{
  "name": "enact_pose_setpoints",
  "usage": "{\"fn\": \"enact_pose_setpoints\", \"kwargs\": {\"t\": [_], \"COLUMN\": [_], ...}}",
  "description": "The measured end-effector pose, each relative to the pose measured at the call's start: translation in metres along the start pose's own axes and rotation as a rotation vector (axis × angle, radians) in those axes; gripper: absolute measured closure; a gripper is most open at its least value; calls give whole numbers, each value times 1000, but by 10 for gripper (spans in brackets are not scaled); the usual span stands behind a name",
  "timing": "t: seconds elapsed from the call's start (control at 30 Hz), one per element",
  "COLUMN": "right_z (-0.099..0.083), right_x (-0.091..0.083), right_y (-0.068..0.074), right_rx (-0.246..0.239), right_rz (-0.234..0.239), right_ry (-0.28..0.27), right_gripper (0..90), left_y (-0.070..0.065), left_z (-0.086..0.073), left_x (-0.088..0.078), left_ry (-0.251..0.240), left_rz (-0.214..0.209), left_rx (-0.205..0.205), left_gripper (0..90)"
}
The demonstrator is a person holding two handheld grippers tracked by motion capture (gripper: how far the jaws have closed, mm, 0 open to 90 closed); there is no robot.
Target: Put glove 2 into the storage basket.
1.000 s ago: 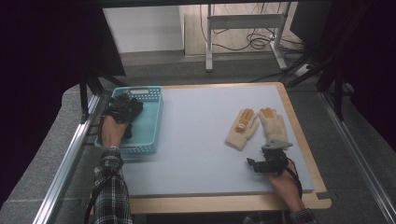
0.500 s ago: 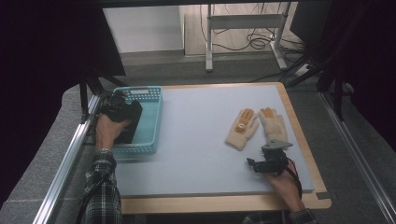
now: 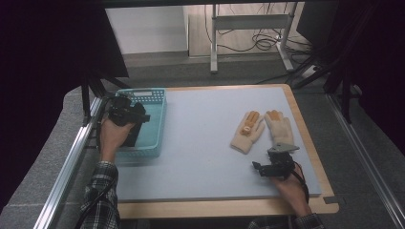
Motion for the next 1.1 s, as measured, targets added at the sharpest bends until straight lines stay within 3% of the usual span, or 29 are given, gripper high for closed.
{"fn": "enact_pose_setpoints", "kwargs": {"t": [0.23,0.53,0.9,1.1], "right_z": [0,0,0,0], "right_x": [0,0,0,0], "right_y": [0,0,0,0], "right_rx": [0,1,1,1], "right_rz": [0,0,0,0], "right_ry": [0,0,0,0], "right_gripper": [190,190,190,190], "left_y": [-32,-68,-125,-148], "left_z": [3,1,-12,-23], "left_x": [-7,-12,-12,-6], "left_ry": [-36,-69,-117,-130], "left_rz": [-4,-46,-132,-199], "left_rx": [97,176,279,289], "left_gripper": [0,0,5,10]}}
Point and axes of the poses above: each handheld gripper's, and its own axes: x roughly forward along the jaws, z roughly out of its top, y roughly to its left, the point moved 9 cm from there along x, roughly forward along the jaws, and after that the axes turned 1 degree about y, right-handed, at the moved point
